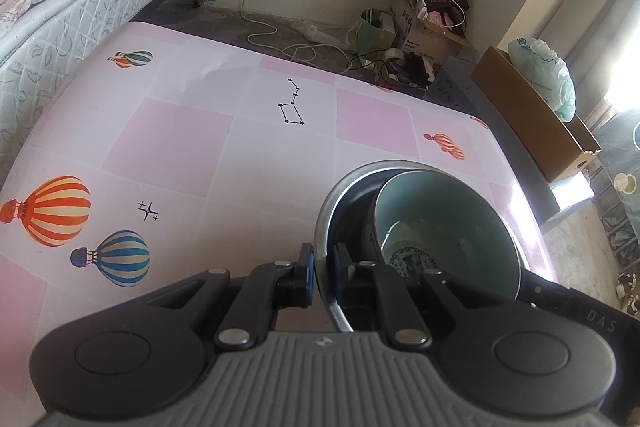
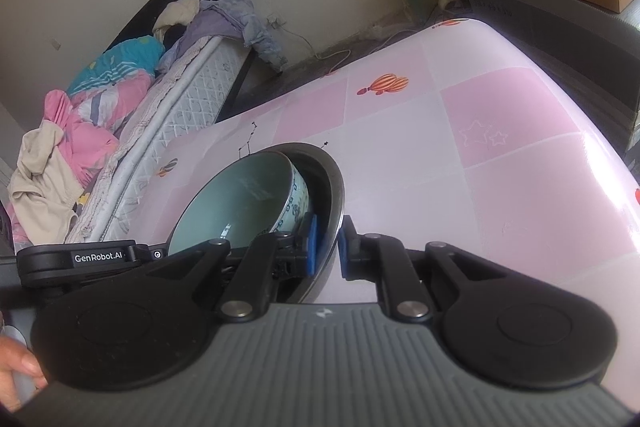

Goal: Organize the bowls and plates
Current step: 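Lift and carry the nested bowls with both grippers toward the white plate, then lower the nested bowls onto the white plate and open both grippers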

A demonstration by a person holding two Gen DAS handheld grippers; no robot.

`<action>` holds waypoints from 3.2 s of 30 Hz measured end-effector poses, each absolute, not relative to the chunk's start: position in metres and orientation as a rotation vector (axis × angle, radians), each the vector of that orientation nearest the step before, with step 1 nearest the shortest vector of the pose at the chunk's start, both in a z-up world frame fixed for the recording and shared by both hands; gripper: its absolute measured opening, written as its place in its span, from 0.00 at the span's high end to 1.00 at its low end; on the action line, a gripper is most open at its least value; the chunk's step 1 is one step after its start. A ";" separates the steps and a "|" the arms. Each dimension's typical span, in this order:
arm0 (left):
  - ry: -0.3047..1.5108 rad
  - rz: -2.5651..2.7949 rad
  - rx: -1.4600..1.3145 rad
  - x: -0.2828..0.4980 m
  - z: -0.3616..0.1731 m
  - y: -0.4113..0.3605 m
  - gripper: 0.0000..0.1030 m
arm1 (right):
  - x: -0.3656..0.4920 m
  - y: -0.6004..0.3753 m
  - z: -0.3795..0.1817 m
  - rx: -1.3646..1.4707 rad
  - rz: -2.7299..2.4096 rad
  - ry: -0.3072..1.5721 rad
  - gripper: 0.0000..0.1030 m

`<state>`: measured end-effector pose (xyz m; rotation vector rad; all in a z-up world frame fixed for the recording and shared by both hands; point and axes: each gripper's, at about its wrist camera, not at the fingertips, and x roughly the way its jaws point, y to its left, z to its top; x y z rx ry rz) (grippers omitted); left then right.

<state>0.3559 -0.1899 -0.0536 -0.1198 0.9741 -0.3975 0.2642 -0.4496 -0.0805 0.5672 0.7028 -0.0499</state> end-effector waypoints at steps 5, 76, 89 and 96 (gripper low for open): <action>0.963 -0.397 -0.125 0.353 -0.045 -0.188 0.90 | 0.261 -0.449 -0.072 0.571 -0.044 0.688 0.90; 0.961 -0.414 -0.186 0.179 -0.043 -0.111 0.90 | 0.073 -0.368 -0.068 0.560 -0.009 0.787 0.88; 0.969 -0.417 -0.177 0.177 -0.050 -0.113 0.90 | 0.077 -0.366 -0.070 0.542 -0.006 0.784 0.88; 0.970 -0.415 -0.173 0.177 -0.051 -0.111 0.90 | 0.077 -0.367 -0.071 0.540 0.001 0.781 0.87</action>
